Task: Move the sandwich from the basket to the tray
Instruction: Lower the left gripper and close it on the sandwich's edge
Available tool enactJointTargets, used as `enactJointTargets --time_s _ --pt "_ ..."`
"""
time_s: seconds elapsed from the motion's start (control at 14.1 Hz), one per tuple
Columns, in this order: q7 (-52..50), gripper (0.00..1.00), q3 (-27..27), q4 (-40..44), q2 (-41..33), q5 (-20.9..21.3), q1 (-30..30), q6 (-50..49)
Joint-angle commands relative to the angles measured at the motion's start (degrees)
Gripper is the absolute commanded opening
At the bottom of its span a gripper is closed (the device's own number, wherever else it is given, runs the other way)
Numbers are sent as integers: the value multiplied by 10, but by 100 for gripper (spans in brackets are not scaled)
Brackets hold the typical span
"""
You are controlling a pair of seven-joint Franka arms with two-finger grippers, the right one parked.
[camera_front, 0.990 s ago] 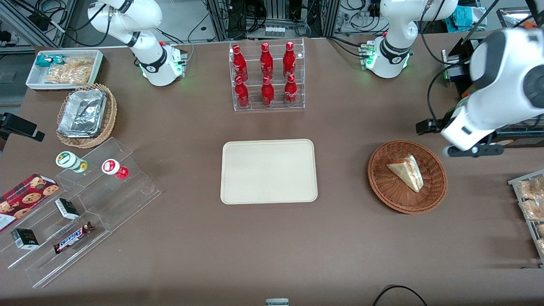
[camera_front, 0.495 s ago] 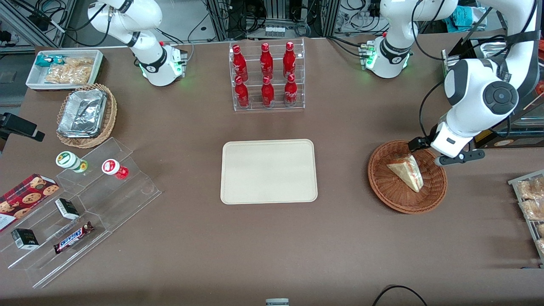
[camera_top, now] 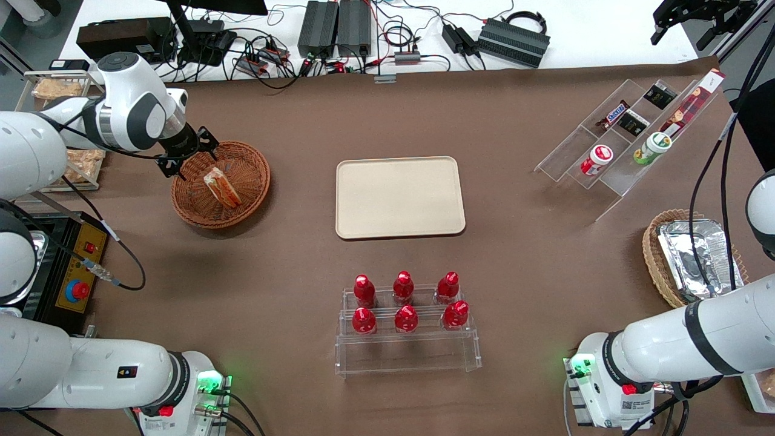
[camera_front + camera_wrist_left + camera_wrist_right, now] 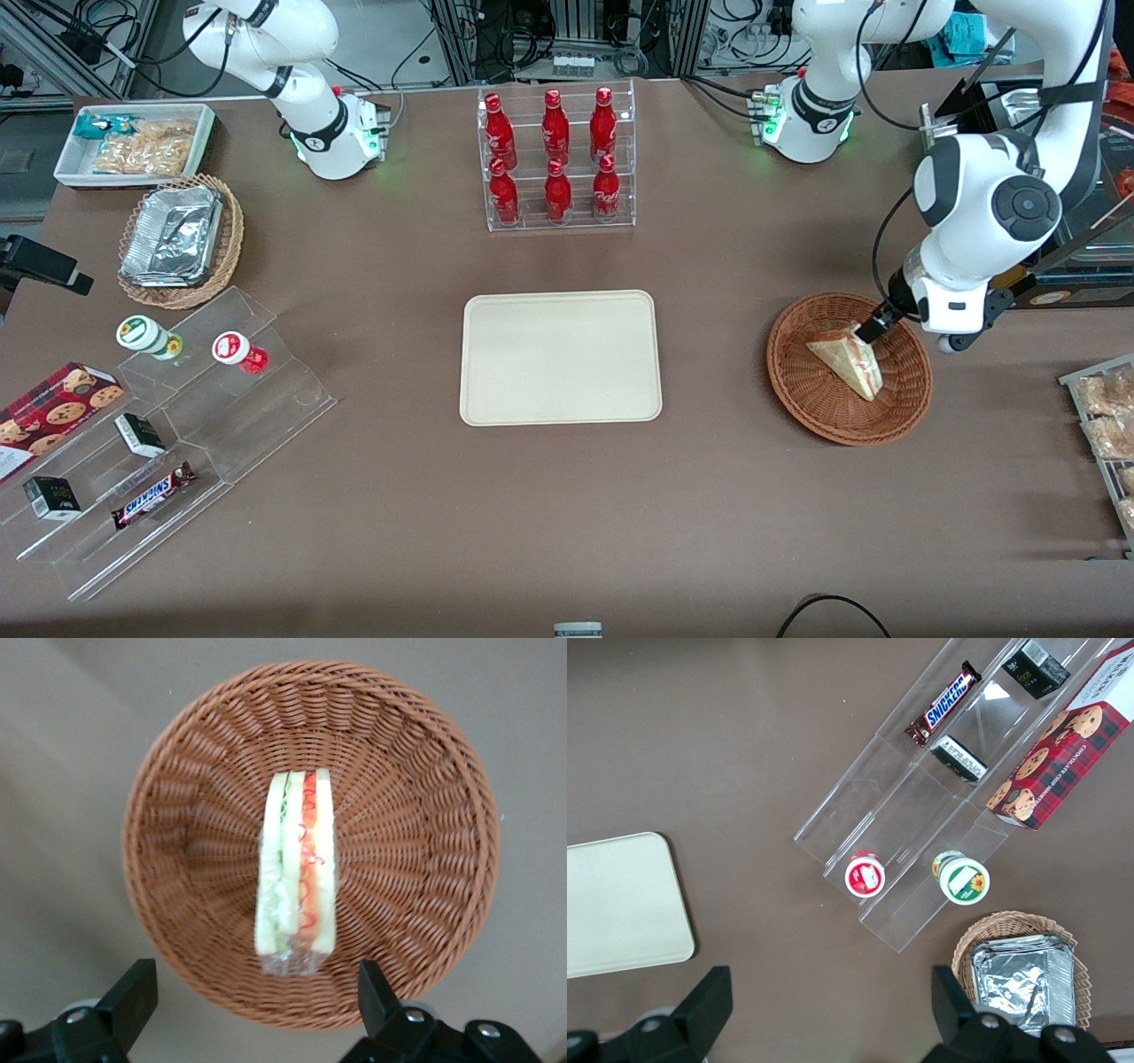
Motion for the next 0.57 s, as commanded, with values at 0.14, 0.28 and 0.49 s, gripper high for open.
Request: enactJointTargets --time_s 0.14,0.28,0.49 --pt "-37 100 -4 -2 41 -13 2 41" --pt "-55 100 -4 -1 69 -15 1 80" --pt "-70 100 -4 -1 111 -25 0 122"
